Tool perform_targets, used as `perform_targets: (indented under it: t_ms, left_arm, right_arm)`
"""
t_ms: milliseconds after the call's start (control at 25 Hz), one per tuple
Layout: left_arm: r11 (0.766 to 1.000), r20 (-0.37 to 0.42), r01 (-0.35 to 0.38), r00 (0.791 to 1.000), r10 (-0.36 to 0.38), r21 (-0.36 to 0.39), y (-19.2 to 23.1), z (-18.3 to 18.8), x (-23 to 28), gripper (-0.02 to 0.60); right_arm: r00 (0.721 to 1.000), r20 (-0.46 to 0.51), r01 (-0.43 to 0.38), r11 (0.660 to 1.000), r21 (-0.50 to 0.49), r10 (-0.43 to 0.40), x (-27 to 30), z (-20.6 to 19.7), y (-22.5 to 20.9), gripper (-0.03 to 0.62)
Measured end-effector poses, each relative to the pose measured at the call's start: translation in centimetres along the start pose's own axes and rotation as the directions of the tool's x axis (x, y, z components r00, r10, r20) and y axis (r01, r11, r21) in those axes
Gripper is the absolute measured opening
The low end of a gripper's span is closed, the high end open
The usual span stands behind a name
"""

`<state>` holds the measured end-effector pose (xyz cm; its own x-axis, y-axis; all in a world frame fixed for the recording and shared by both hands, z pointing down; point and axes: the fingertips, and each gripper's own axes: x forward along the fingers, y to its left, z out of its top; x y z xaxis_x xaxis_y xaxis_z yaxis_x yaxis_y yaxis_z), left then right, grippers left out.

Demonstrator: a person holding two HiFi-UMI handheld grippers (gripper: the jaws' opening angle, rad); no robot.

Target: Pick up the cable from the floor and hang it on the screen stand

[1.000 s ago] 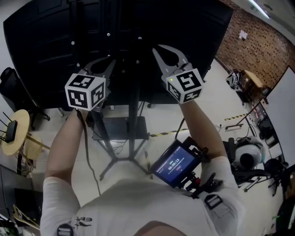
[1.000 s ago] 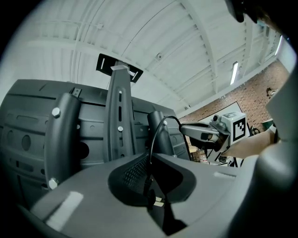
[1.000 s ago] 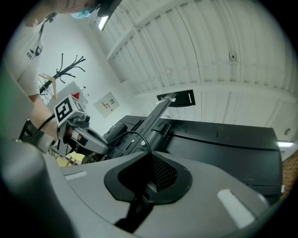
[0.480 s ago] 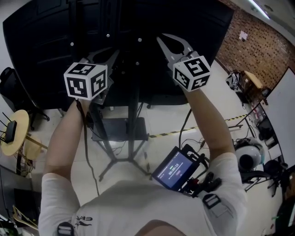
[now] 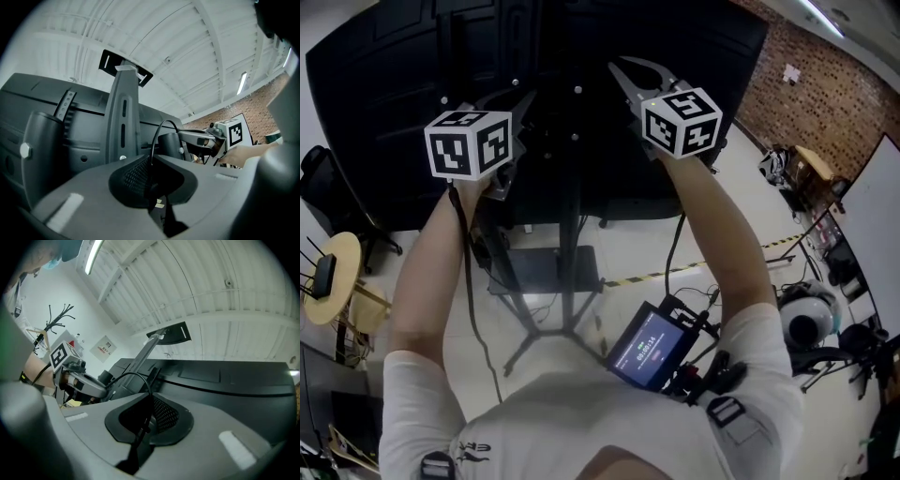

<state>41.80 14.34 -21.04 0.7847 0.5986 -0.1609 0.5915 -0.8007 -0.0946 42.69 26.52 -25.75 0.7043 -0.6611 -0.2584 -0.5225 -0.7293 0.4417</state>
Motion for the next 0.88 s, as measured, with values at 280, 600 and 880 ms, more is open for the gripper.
perform_targets:
  t_ms: [280, 600, 880]
  left_arm:
    - [0.998, -0.06, -0.001, 0.998, -0.003, -0.057, 1.0, -0.9, 1.0, 0.023]
    - [0.997, -0.089, -0.006, 0.996, -0.002, -0.081, 1.5, -1.8, 1.8, 0.023]
    - [0.996, -0.1, 0.005, 0.995, -0.014, -0.087, 1.1, -2.5, 1.9, 0.023]
  right_arm:
    - [0.998, -0.068, 0.001, 1.0, 0.024, 0.001, 1.5, -0.7, -0.3, 0.032]
    - [0.991, -0.131, 0.008, 1.0, 0.017, -0.006, 2.0, -1.2, -0.3, 0.032]
    - [0.987, -0.161, 0.015, 1.0, 0.024, -0.011, 1.9, -2.1, -0.2, 0.032]
